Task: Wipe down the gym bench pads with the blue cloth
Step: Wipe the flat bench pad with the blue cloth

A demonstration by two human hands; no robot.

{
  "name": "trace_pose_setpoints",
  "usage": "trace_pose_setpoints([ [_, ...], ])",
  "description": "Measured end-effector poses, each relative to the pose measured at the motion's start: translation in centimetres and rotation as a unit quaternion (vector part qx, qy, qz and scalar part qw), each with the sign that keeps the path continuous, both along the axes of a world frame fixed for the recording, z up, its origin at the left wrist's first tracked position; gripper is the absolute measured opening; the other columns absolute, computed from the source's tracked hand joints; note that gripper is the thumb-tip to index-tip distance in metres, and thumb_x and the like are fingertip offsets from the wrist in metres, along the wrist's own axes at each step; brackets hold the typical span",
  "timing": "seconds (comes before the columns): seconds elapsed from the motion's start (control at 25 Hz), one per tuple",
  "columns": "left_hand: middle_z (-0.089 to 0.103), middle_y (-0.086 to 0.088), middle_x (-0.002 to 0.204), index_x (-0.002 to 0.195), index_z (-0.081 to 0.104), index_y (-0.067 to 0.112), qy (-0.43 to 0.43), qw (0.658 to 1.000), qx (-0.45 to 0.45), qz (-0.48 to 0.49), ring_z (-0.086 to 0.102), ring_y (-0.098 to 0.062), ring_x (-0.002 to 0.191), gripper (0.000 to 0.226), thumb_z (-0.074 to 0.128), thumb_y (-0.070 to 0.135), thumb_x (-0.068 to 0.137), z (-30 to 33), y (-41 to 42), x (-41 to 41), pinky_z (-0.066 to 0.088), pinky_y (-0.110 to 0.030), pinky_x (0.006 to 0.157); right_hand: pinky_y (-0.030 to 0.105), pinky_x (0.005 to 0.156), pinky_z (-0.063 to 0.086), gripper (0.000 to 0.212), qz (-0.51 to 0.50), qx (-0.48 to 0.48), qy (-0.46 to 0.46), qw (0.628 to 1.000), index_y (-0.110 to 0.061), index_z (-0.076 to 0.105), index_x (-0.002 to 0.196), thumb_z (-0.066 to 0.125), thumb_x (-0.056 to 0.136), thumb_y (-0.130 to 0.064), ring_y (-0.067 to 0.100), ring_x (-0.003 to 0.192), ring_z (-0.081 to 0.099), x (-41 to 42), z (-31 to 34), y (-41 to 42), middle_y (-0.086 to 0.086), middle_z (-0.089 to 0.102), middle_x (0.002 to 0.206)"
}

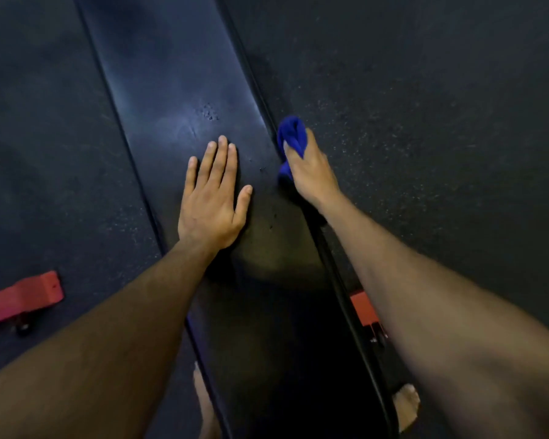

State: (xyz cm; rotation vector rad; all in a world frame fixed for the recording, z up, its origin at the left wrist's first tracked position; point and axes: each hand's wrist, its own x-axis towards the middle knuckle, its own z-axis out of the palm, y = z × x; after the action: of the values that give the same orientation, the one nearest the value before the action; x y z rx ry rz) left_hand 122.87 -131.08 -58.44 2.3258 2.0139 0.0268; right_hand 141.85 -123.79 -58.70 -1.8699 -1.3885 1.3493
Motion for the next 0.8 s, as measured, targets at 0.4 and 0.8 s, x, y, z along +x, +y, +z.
trace_pose_setpoints([
  [0.4, 0.005, -0.007, 0.173, 0.165, 0.008, 0.013, -0.008, 1.0, -0.01, -0.003, 0.0, -0.02, 0.159, 0.071, 0.018, 0.054, 0.107, 0.6, 0.3, 0.1, 0.002, -0.047, 0.129, 0.034, 0.107, 0.041, 0.042, 0.063, 0.008, 0.075, 0.995, -0.026, 0.045, 0.139, 0.055, 0.098, -0.034, 0.007, 0.125, 0.052, 8.0, 1.4, -17.0, -0.006, 0.055, 0.135],
  [0.8, 0.007, -0.008, 0.172, 0.164, 0.011, 0.012, -0.017, 1.0, -0.002, -0.003, 0.002, -0.021, 0.159, 0.071, 0.026, 0.05, 0.106, 0.4, 0.2, -0.2, 0.003, -0.047, 0.129, 0.039, 0.083, 0.054, 0.023, 0.015, 0.074, 0.044, 0.996, -0.042, 0.046, 0.116, 0.051, 0.093, -0.04, 0.006, 0.091, 0.062, 1.9, 0.2, -4.5, -0.011, 0.063, 0.103],
])
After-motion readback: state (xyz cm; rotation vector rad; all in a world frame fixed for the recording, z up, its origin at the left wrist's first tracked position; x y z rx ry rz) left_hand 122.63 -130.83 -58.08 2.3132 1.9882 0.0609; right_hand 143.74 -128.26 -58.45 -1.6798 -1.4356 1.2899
